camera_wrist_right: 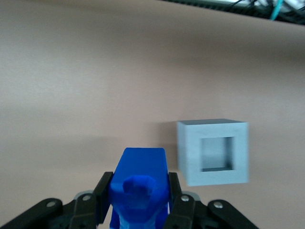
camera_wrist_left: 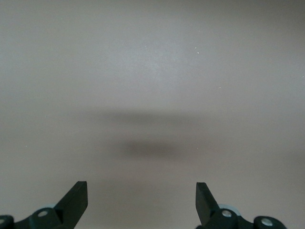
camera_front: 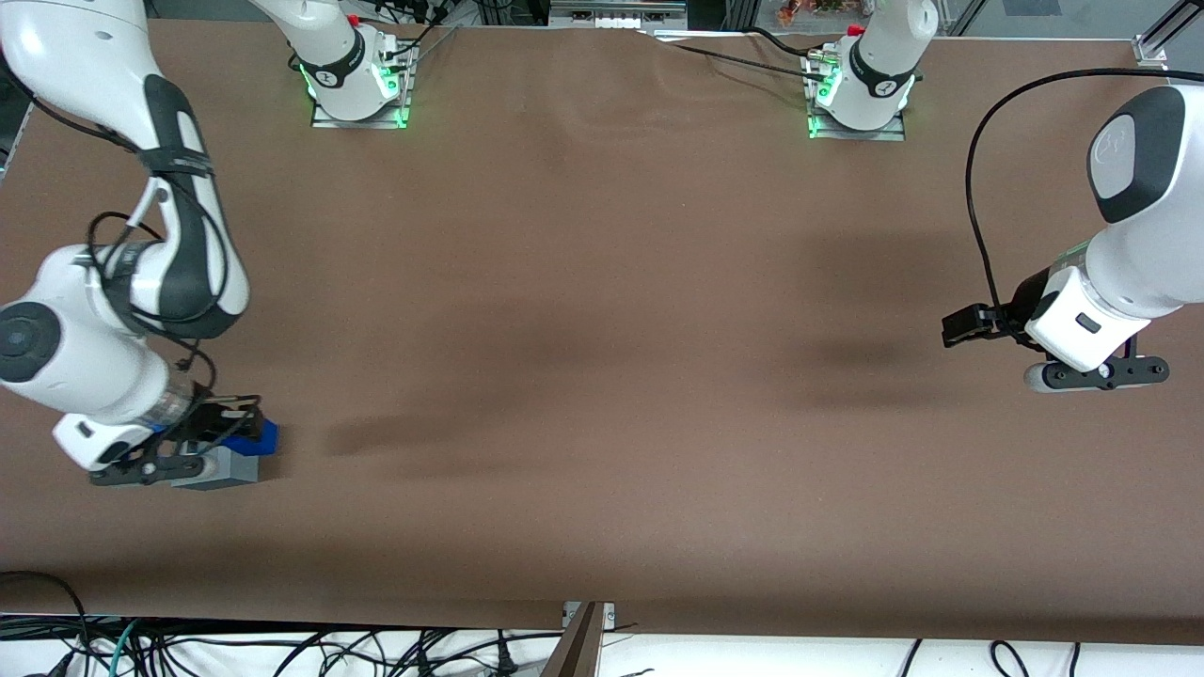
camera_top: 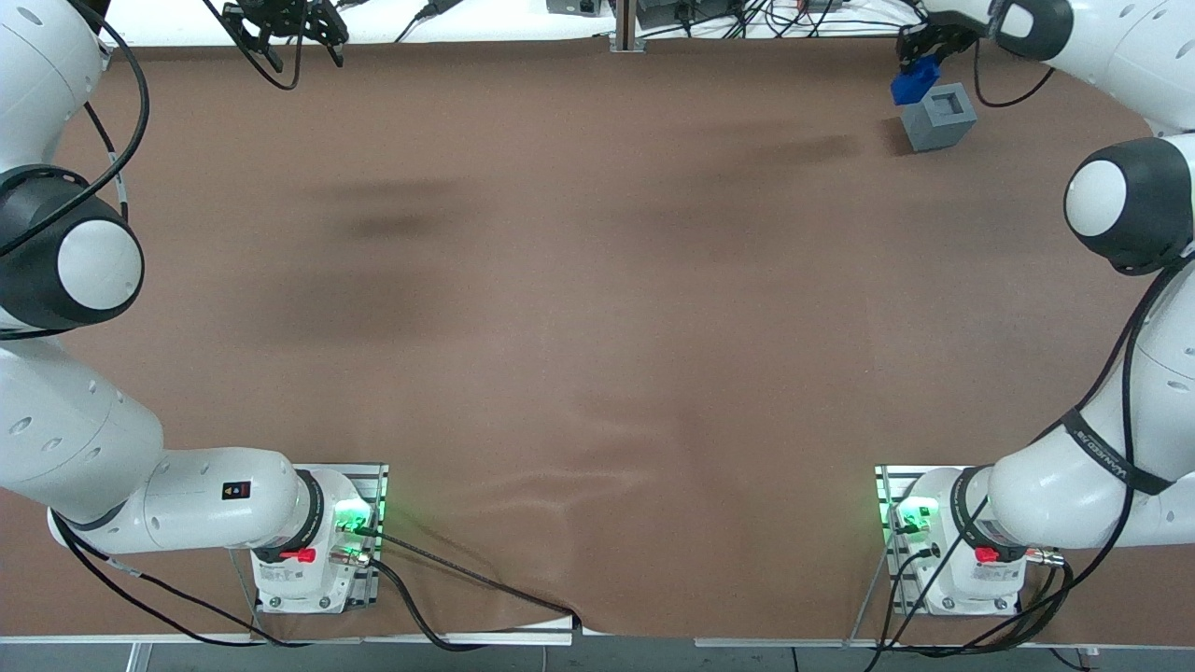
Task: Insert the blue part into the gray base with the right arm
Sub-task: 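Lower the blue block into the hole of the gray base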
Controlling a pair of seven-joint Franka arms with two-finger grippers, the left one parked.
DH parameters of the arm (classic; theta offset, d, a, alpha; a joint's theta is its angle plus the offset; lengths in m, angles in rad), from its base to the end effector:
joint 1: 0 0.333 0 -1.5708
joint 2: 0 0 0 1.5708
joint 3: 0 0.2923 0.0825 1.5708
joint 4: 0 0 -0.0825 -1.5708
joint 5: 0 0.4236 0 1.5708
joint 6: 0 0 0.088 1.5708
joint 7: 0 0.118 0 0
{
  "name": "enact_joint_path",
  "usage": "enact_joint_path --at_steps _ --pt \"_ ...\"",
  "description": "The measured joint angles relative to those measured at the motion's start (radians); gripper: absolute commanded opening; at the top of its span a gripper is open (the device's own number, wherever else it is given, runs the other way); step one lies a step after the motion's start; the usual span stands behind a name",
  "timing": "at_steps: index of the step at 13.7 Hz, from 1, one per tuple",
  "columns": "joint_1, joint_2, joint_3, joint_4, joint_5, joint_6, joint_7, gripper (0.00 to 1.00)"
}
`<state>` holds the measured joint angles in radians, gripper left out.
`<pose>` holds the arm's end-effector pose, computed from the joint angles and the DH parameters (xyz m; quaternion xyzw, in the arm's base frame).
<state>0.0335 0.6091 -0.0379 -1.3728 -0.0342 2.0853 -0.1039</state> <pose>0.7559 -0.0004 0.3239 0.9964 0.0612 0.0504 0.0287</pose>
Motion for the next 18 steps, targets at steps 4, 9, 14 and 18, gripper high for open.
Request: enact_joint_path --at_steps 4,9,14,18 --pt "-0.063 0.030 -0.001 0.005 0.000 0.020 -0.112 0.42" --pt "-0.116 0.083 -0.001 0.008 0.027 0.072 -0.223 0.42" --pt "-0.132 0.086 -0.001 0.009 0.042 0.091 -0.276 0.42" --pt "-0.140 0.091 -0.001 0.009 0.056 0.108 -0.297 0.42"
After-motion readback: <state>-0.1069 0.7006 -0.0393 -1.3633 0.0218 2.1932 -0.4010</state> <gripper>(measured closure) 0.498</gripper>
